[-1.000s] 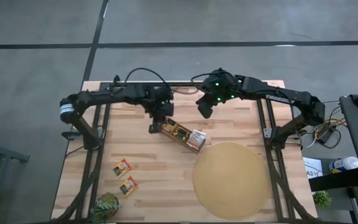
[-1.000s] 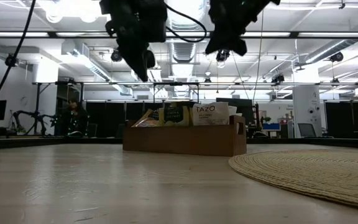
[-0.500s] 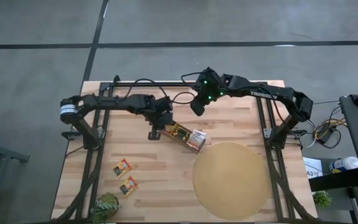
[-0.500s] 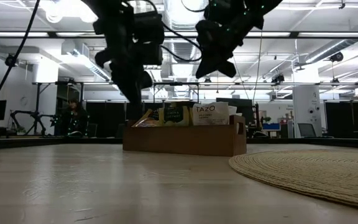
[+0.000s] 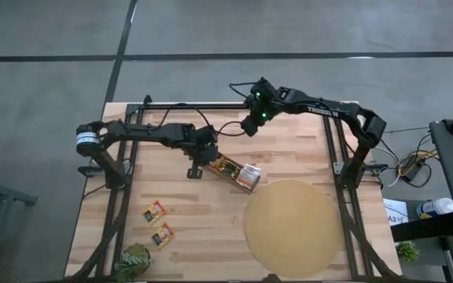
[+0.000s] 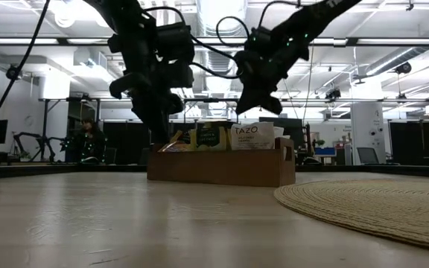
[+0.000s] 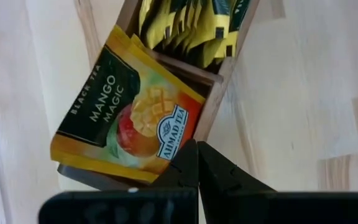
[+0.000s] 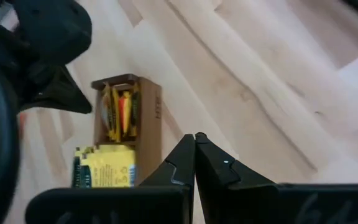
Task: Pick & Place Tea
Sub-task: Adjust the orange tea bags in the wooden organizer
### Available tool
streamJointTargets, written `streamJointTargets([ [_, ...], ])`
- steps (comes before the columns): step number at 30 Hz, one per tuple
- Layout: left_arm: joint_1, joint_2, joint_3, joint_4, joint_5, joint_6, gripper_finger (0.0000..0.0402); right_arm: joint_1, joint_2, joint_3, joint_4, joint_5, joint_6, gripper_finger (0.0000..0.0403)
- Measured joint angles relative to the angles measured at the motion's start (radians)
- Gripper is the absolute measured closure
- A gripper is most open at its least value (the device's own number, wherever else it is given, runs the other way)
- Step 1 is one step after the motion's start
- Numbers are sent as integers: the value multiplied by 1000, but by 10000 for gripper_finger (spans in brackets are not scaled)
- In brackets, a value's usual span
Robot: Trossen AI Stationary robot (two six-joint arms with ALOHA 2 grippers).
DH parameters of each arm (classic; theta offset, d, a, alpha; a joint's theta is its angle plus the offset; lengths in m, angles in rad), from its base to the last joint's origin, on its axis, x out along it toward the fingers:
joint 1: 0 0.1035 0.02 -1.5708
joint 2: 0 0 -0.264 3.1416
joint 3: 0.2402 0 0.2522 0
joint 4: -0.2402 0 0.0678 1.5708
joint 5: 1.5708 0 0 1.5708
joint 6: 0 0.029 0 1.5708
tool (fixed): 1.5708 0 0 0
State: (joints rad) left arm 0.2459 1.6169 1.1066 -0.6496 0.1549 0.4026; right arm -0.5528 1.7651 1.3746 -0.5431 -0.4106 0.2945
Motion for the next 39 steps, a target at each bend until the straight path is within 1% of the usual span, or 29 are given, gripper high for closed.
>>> streamJointTargets([
  [3, 0, 0, -1, 3, 1, 16, 401, -21, 40, -1, 32, -72, 14, 394],
  [9, 0, 0, -3, 4, 0, 20, 401, -16, 115, -2, 93, -139, 54, 394],
  [15, -1, 0, -17, 33, 1, 32, 401, 33, 172, -2, 144, -147, 77, 394],
  [24, -1, 3, -22, 42, 4, 40, 401, 69, 231, -1, 204, -152, 129, 394],
  [27, -1, 3, -27, 45, 5, 41, 401, 78, 241, -1, 218, -168, 134, 394],
  [34, -1, 3, -32, 49, 4, 41, 401, 95, 247, 11, 237, -169, 152, 394],
  [39, -1, 3, -32, 50, 4, 41, 402, 98, 247, 11, 236, -138, 159, 394],
])
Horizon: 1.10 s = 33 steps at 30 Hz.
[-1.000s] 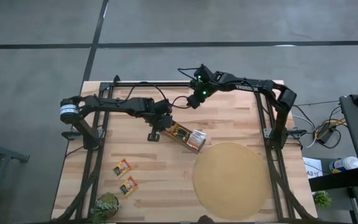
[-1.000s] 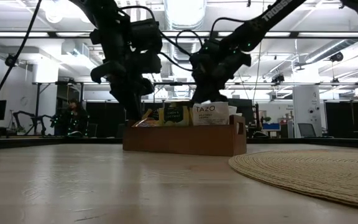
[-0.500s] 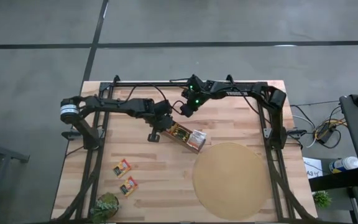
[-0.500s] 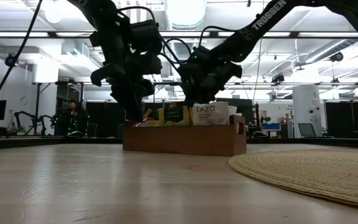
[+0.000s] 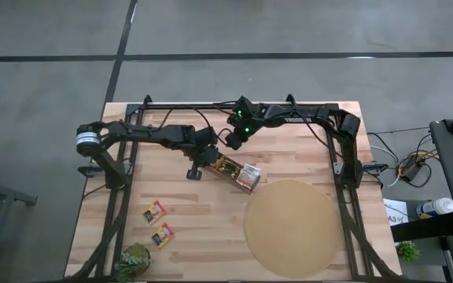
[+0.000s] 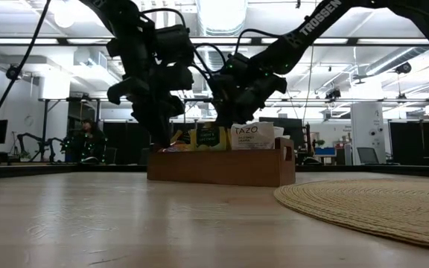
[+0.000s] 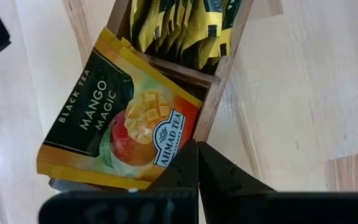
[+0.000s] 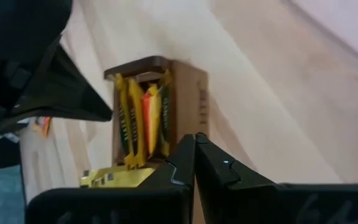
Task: Pick & Place Tea
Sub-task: Adjust the orange tea bags in the wooden organizer
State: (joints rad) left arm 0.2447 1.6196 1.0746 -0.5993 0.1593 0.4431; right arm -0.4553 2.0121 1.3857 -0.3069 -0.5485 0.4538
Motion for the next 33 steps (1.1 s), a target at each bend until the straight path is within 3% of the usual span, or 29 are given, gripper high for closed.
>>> streamJointTargets([
  [11, 0, 0, 0, 0, 0, -1, 402, 22, 46, 1, 0, 25, 11, 394],
  [27, 0, 0, 0, 5, 0, -12, 402, 73, 148, 127, -3, 16, 21, 394],
  [33, 0, 0, 0, 6, 0, -6, 402, 72, 142, 127, -4, -64, 48, 394],
])
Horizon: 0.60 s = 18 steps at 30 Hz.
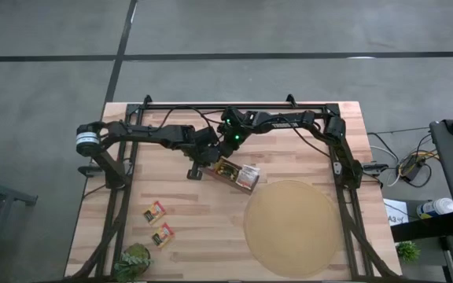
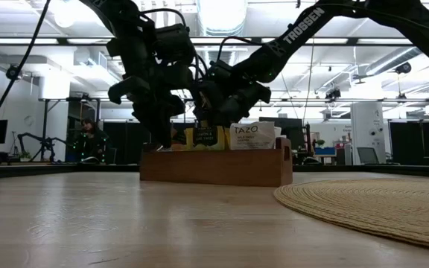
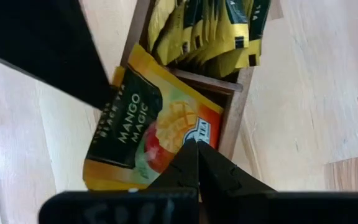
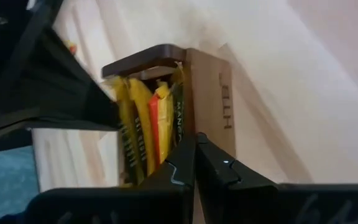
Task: Pick & Place Tea
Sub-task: Adjust the orange tea bags in the wooden organizer
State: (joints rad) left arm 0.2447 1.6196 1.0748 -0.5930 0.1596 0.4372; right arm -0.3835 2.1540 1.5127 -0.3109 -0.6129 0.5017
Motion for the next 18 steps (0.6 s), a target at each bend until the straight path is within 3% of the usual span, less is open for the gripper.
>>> streamJointTargets([
  [18, -1, -12, 3, 6, 6, 10, 401, 24, -27, 21, -15, -87, 26, 394],
])
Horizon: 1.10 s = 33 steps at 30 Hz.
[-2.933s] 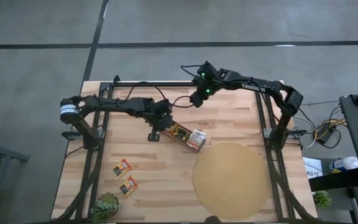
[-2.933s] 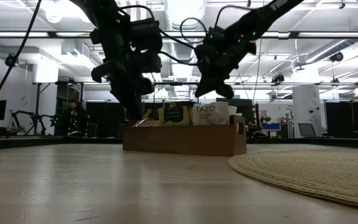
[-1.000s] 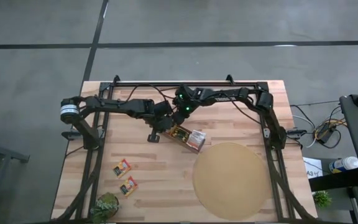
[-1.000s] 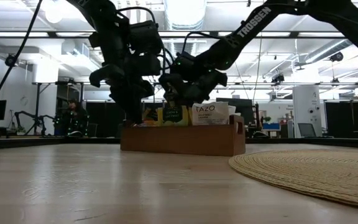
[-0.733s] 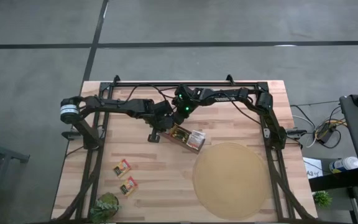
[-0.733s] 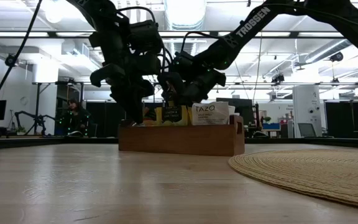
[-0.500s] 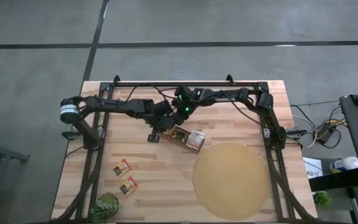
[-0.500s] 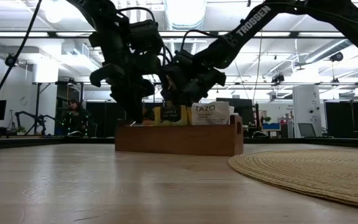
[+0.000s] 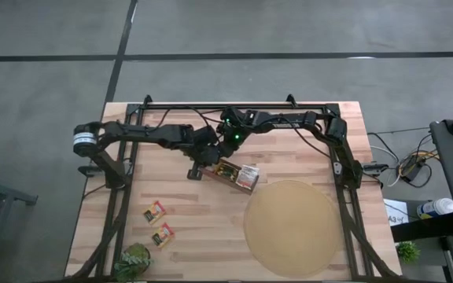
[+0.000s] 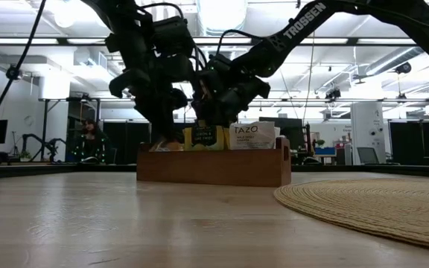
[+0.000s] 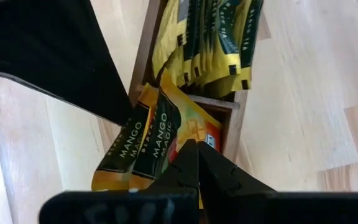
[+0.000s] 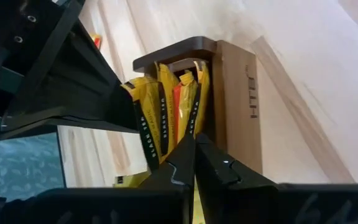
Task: Pick & Place Tea
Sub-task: Adjust the orange tea bags in the wooden organizer
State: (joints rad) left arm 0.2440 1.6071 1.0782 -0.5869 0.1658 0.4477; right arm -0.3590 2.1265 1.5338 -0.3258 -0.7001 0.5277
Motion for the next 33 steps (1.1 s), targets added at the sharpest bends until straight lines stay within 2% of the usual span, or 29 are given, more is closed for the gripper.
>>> streamJointTargets([
  [11, -1, -11, 19, -35, 1, 0, 401, 21, 0, 48, -39, -56, 7, 394],
  [25, -47, -9, 70, -127, -2, -9, 402, 70, -18, 84, -90, -70, -7, 394],
  [29, -61, -9, 69, -128, -3, -30, 401, 80, -22, 92, -91, -53, -18, 394],
  [33, -63, -8, 66, -135, -16, -60, 402, 75, -30, 105, -99, 36, -53, 394],
])
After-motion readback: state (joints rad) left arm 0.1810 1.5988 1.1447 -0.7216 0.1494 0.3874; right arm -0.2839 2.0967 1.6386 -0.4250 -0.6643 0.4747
